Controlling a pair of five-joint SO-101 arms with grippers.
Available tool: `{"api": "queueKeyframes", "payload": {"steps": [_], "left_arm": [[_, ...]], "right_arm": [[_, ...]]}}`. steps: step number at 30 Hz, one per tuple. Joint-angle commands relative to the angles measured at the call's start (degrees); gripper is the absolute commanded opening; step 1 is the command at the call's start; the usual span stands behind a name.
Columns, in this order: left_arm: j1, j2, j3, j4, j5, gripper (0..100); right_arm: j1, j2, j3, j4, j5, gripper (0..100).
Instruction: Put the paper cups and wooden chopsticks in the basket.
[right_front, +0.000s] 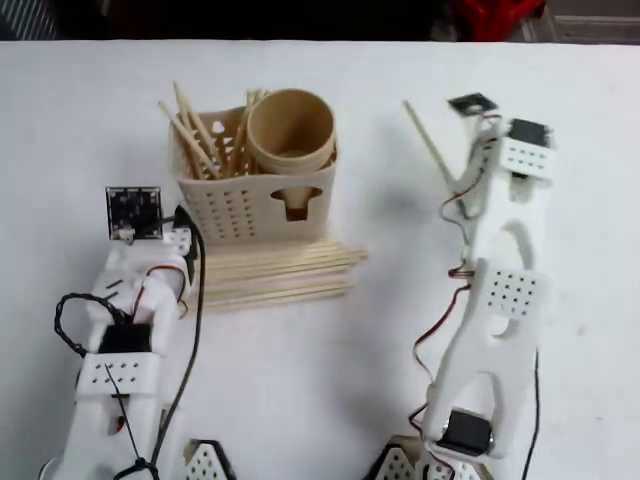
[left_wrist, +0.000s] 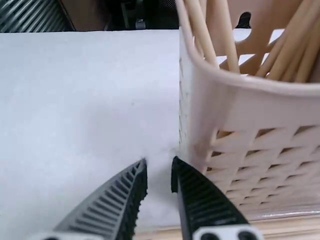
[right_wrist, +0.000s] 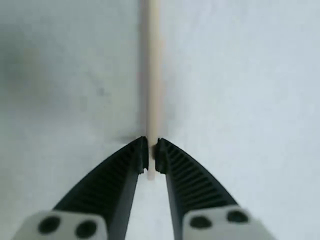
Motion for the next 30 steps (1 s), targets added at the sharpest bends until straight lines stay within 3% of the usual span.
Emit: {"api": "queueKeyframes", "payload": {"steps": [1, 6, 14, 22, 26, 30], "left_arm": [[0.3, -1.2, -0.3, -1.5, -0.8, 10], [0.3, -1.2, -0.3, -1.5, -0.8, 10], [0.3, -1.2, -0.1, -1.5, -0.8, 10], [0.2, -1.2, 0.0, -1.5, -0.8, 10], [0.2, -1.2, 0.0, -1.5, -0.8, 10], [0.2, -1.2, 0.0, -1.5, -0.8, 10]], "right_arm": [[3.2, -5.3, -4.5, 2.9, -0.8, 1.7], [6.9, -13.8, 3.6, 3.0, -0.4, 1.7], [3.0, -50.1, 41.3, 2.0, -0.7, 1.7], [0.8, -88.7, 91.9, -20.3, 1.8, 1.7], [0.0, -91.6, 109.5, -28.8, 4.6, 1.8], [0.1, -89.8, 116.6, -33.2, 5.9, 7.5]]}}
